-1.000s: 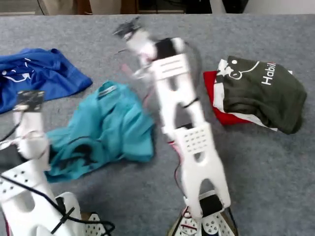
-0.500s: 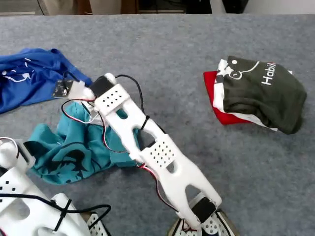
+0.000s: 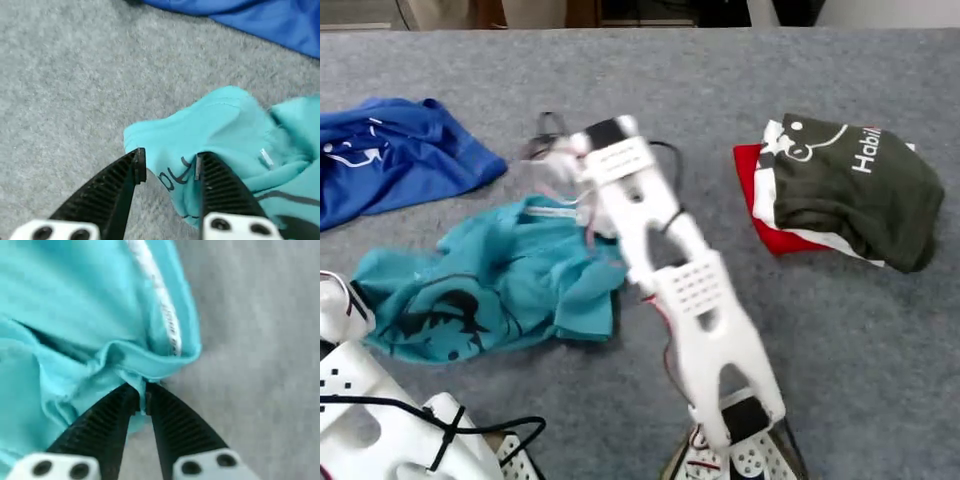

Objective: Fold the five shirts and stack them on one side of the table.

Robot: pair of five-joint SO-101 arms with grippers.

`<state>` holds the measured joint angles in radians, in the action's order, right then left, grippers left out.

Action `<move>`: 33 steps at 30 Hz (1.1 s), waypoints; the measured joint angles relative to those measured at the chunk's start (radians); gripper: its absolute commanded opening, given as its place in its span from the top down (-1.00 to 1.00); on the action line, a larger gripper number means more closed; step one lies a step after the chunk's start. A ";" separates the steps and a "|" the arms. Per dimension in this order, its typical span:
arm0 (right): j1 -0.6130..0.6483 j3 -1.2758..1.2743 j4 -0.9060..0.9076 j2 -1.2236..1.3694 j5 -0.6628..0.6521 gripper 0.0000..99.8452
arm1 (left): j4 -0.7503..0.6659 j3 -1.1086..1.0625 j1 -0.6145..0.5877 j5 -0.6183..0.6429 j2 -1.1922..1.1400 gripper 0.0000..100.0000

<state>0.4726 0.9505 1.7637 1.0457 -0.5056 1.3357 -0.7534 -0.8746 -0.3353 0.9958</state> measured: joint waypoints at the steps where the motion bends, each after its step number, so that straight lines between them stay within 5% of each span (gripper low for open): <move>1: -0.035 -0.068 0.000 -0.038 -0.002 1.00 | -0.011 -0.012 0.000 0.000 0.000 0.67; 10: -0.292 -0.729 -0.032 -0.575 -0.147 1.00 | -0.100 -0.121 0.002 0.000 0.000 0.67; 18: -0.338 -1.274 -0.124 -1.100 -0.290 0.98 | -0.100 -0.133 0.002 -0.066 0.000 0.67; 26: -0.339 -1.289 -0.103 -1.316 -0.272 0.33 | 0.026 -0.081 0.002 -0.112 0.000 0.66; 33: -0.318 -1.092 -0.052 -1.318 -0.261 0.27 | 0.115 0.086 0.009 -0.074 0.000 0.48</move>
<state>0.1550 -0.1419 1.7116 -0.2723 -0.7664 1.4507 -0.6674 -0.8654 -0.4089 0.9958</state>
